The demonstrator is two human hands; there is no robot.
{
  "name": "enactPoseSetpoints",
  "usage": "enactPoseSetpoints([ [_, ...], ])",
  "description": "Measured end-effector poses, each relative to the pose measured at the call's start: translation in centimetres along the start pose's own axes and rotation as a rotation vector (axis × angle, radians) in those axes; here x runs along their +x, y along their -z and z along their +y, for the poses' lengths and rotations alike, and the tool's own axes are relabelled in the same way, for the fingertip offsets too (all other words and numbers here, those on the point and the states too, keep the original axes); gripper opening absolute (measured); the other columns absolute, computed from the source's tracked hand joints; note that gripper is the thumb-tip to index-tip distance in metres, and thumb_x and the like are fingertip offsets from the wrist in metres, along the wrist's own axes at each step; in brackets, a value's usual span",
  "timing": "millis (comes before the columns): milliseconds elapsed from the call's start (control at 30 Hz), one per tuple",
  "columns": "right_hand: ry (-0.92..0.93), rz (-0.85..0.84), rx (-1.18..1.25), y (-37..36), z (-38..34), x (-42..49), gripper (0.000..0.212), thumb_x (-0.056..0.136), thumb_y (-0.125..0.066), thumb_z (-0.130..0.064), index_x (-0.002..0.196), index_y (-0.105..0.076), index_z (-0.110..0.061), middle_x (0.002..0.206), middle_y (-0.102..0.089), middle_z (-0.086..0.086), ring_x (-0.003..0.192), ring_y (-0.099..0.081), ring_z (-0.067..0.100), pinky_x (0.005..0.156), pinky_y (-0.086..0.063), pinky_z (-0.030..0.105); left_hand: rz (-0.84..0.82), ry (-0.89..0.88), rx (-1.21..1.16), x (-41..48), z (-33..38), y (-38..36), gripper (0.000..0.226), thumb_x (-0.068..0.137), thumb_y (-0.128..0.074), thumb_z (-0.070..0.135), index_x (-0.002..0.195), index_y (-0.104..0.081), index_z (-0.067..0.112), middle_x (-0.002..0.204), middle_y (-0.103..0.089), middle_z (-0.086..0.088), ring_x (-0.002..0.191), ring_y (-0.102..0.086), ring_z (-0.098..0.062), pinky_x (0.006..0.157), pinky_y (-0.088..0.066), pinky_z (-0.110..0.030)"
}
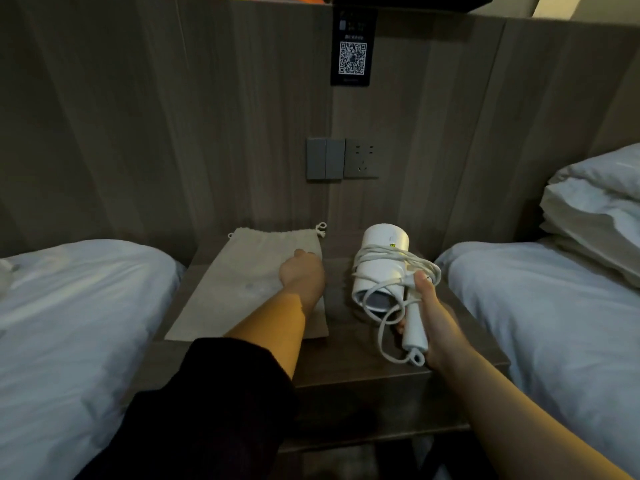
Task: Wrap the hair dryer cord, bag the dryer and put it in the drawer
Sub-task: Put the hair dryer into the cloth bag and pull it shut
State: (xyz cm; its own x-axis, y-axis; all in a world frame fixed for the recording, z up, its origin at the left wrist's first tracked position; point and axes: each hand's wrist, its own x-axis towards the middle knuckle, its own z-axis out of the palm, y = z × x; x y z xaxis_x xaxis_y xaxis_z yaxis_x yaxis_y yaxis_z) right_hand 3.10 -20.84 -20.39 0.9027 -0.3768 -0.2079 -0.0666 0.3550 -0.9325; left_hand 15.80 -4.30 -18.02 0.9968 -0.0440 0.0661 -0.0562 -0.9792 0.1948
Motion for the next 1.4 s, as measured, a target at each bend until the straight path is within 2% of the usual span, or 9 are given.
enactPoseSetpoints([
  [133, -0.027, 0.0, 0.06, 0.2, 0.3, 0.2, 0.06, 0.063, -0.069, -0.064, 0.09, -0.069, -0.011, 0.074, -0.065, 0.015, 0.061, -0.059, 0.025, 0.059, -0.05, 0.035, 0.08, -0.039, -0.102, -0.5, -1.0, 0.4, 0.023, 0.092, -0.048, 0.012, 0.11, -0.061, 0.005, 0.12, -0.06, -0.014, 0.109, -0.058, -0.03, 0.088, -0.045, -0.034],
  [267, -0.073, -0.023, 0.126, 0.7, 0.3, 0.4, 0.091, 0.036, -0.076, -0.072, 0.105, -0.069, -0.014, 0.09, -0.07, 0.015, 0.072, -0.064, 0.024, 0.065, -0.052, 0.035, 0.278, -0.17, -0.272, -1.7, -2.7, 2.0, 0.024, 0.091, -0.046, 0.013, 0.11, -0.057, 0.004, 0.112, -0.062, -0.017, 0.098, -0.06, -0.034, 0.078, -0.044, -0.036],
  [433, -0.043, -0.053, 0.335, 1.0, -0.6, -0.1, 0.073, 0.072, -0.064, -0.063, 0.127, -0.058, -0.015, 0.117, -0.066, 0.01, 0.104, -0.061, 0.024, 0.097, -0.045, 0.04, 0.298, -0.712, 0.039, -3.9, -6.2, 3.6, 0.012, 0.078, -0.056, 0.007, 0.089, -0.058, 0.01, 0.101, -0.059, -0.013, 0.092, -0.057, -0.03, 0.076, -0.045, -0.039],
  [600, -0.038, -0.166, 0.365, 1.2, -1.1, -1.5, 0.055, 0.091, -0.042, -0.055, 0.124, -0.058, -0.015, 0.105, -0.072, 0.006, 0.097, -0.067, 0.018, 0.095, -0.05, 0.035, 0.261, -0.78, 0.288, -5.1, -11.6, 3.0, 0.02, 0.082, -0.055, 0.016, 0.091, -0.071, 0.008, 0.1, -0.068, -0.011, 0.096, -0.062, -0.03, 0.083, -0.05, -0.036],
  [733, -0.067, -0.128, 0.277, 0.9, -1.0, -1.9, 0.063, 0.082, -0.051, -0.061, 0.121, -0.059, -0.013, 0.092, -0.069, 0.01, 0.081, -0.065, 0.021, 0.078, -0.053, 0.035, 0.086, -0.559, 0.519, -7.2, -12.9, 3.1, 0.025, 0.086, -0.049, 0.021, 0.101, -0.068, 0.014, 0.109, -0.064, -0.004, 0.109, -0.046, -0.027, 0.097, -0.035, -0.039],
  [900, -0.084, -0.073, 0.096, 1.5, 0.0, -0.8, 0.098, 0.036, -0.077, -0.073, 0.111, -0.065, -0.012, 0.085, -0.064, 0.013, 0.065, -0.061, 0.022, 0.06, -0.053, 0.032, 0.061, -0.197, 0.103, -9.6, -7.6, 3.2, 0.041, 0.093, -0.034, 0.035, 0.12, -0.057, 0.013, 0.124, -0.056, -0.01, 0.116, -0.044, -0.028, 0.093, -0.039, -0.038],
  [1133, -0.041, -0.032, -0.026, 0.7, -0.4, -2.8, 0.045, 0.074, -0.066, -0.055, 0.087, -0.068, -0.013, 0.079, -0.068, 0.012, 0.065, -0.062, 0.023, 0.066, -0.052, 0.036, -0.274, -0.256, -0.195, -11.1, -4.6, 0.6, 0.057, 0.081, -0.053, 0.02, 0.135, -0.046, 0.033, 0.142, -0.045, -0.009, 0.124, -0.047, -0.029, 0.108, -0.039, -0.035],
  [1267, -0.031, -0.033, -0.099, 1.2, -0.5, -3.9, 0.05, 0.074, -0.064, -0.058, 0.089, -0.067, -0.011, 0.068, -0.064, 0.011, 0.051, -0.057, 0.019, 0.051, -0.048, 0.03, -0.368, -0.345, -0.2, -12.2, -5.9, 2.5, 0.054, 0.08, -0.053, 0.013, 0.131, -0.052, 0.03, 0.14, -0.049, -0.003, 0.124, -0.05, -0.025, 0.104, -0.042, -0.031],
  [1400, -0.047, -0.026, -0.109, 2.1, -0.1, -5.2, 0.066, 0.06, -0.069, -0.067, 0.094, -0.067, -0.01, 0.068, -0.063, 0.012, 0.052, -0.058, 0.021, 0.053, -0.049, 0.032, -0.333, -0.343, -0.088, -13.3, -6.9, 4.1, 0.037, 0.079, -0.055, 0.046, 0.107, -0.062, 0.022, 0.113, -0.063, -0.004, 0.101, -0.059, -0.024, 0.088, -0.05, -0.037],
])
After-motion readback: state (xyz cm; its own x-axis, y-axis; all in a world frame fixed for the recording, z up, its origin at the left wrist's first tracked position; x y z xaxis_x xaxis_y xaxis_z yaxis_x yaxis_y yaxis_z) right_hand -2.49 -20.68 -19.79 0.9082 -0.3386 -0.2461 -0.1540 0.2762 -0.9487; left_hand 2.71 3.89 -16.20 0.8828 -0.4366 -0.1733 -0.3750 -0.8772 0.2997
